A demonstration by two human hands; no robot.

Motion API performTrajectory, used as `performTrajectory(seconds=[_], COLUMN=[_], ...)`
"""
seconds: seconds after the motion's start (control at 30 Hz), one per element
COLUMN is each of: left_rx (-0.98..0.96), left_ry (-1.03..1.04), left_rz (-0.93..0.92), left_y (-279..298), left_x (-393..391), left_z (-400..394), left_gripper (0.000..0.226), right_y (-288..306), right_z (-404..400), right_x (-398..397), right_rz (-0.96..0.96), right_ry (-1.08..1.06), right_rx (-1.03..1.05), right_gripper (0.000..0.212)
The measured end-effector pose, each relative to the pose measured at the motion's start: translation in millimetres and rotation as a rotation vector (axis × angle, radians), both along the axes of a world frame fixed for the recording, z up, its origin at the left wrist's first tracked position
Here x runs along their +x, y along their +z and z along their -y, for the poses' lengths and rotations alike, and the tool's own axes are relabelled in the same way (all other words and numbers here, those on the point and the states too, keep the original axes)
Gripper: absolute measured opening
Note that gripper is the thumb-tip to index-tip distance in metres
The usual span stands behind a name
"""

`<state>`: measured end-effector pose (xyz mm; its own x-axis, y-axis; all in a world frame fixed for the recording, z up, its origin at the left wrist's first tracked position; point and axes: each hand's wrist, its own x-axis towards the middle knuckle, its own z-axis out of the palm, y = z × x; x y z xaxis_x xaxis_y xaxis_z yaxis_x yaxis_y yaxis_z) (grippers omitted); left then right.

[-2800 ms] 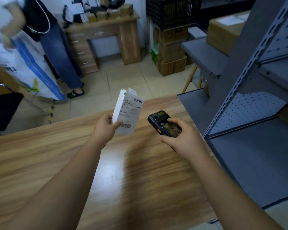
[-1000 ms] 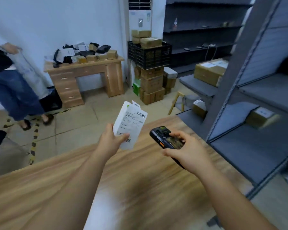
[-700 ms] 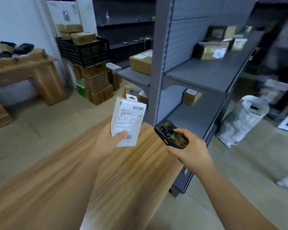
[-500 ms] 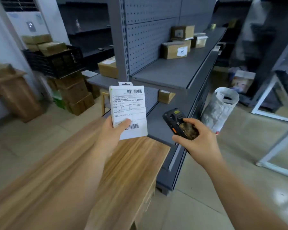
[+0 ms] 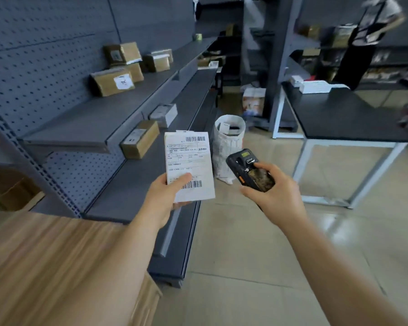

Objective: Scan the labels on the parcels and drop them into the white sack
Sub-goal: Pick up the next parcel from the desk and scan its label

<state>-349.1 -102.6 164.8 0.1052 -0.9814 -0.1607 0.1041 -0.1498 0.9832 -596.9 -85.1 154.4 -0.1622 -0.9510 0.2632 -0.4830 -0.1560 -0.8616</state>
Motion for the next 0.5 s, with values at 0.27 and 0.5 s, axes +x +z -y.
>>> performTrajectory(seconds=[0.27,0.5], left_rx=[0.019,0.037], left_ry=[-0.043,-0.090], left_rz=[0.035,0.003], left_y=[-6.3,-34.3], left_x=[-69.0,-90.7], left_z=[87.5,227.1], left_gripper=[0.020,0.024], right_y=[-15.2,-32.9], right_z=[69.8,193.7], right_x=[-68.0,-86.9], right_rz=[0.038,0.028], right_ry=[-0.072,-0.119], right_rx=[0.022,0.063], right_gripper=[0.056,0.057])
